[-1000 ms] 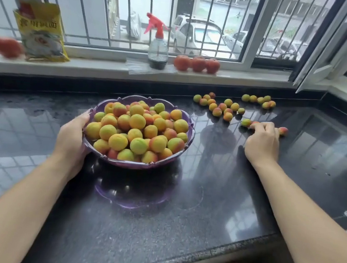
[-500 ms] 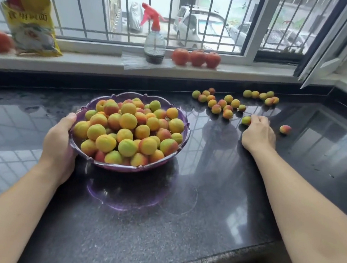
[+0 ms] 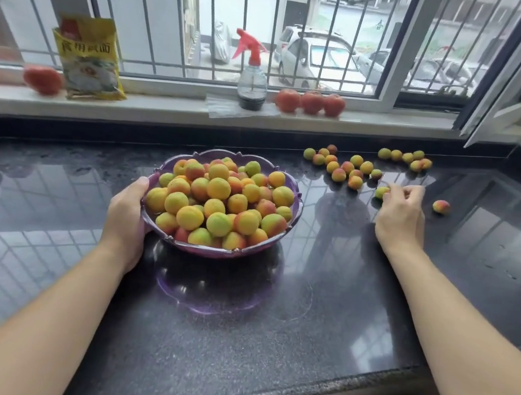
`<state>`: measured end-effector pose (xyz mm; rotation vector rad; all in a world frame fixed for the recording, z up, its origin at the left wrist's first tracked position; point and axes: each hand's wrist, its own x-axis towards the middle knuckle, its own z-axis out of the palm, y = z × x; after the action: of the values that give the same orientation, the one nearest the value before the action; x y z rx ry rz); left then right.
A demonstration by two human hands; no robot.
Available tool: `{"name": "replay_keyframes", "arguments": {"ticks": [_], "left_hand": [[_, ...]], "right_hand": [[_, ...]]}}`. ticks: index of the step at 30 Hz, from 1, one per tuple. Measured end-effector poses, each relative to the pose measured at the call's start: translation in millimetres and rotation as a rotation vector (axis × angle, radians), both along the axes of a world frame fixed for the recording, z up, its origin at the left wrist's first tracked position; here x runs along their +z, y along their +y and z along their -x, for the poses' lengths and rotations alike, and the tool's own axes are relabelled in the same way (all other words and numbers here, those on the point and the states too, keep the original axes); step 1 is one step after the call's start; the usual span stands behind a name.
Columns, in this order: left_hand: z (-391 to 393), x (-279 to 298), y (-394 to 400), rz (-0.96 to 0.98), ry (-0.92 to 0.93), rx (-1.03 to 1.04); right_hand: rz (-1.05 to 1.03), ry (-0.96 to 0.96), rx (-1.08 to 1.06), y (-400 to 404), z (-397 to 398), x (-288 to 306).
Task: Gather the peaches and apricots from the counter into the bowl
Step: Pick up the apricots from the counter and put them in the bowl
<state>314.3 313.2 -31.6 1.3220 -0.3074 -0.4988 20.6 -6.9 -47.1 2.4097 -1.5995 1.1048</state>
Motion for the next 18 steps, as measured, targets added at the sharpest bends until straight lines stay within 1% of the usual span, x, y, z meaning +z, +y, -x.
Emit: {"name": "replay_keyframes", "arguments": {"ticks": [4, 6, 8, 10, 11, 13, 16, 18], "left_hand": [[0.8, 0.1, 0.3, 0.011, -0.004, -0.004], [-1.0, -0.5, 0.4, 0.008, -0.013, -0.01], [-3.0, -1.4, 0.7, 0.006, -0.027, -0.025], [-3.6, -1.5, 1.2, 0.002, -0.036, -0.03], [-3.8, -2.2, 1.3, -0.001, -0.039, -0.03], [-4.5, -4.0, 0.9, 0.0, -0.046, -0.029], [-6.4, -5.3, 1.3, 0.014, -0.047, -0.026], [-8.3, -5.7, 1.5, 0.028, -0.055, -0.031]], "right_hand": [[0.022, -0.218, 0.231, 44.2, -21.4, 15.3], [-0.024, -0.34, 0.353, 71.1, -38.6, 32.3], [-0.209, -0.47, 0.48, 100.2, -55.0, 55.5], [-0.444, -0.589, 0.685, 131.1, -67.0, 79.4], [-0.514, -0.597, 0.773, 145.0, -71.5, 88.8], [-0.569, -0.482, 0.881, 168.0, -79.2, 101.4], [-0.53, -0.252, 0.914, 187.3, -93.0, 101.6], [-0.532, -0.219, 0.899, 192.5, -98.8, 97.9]]}}
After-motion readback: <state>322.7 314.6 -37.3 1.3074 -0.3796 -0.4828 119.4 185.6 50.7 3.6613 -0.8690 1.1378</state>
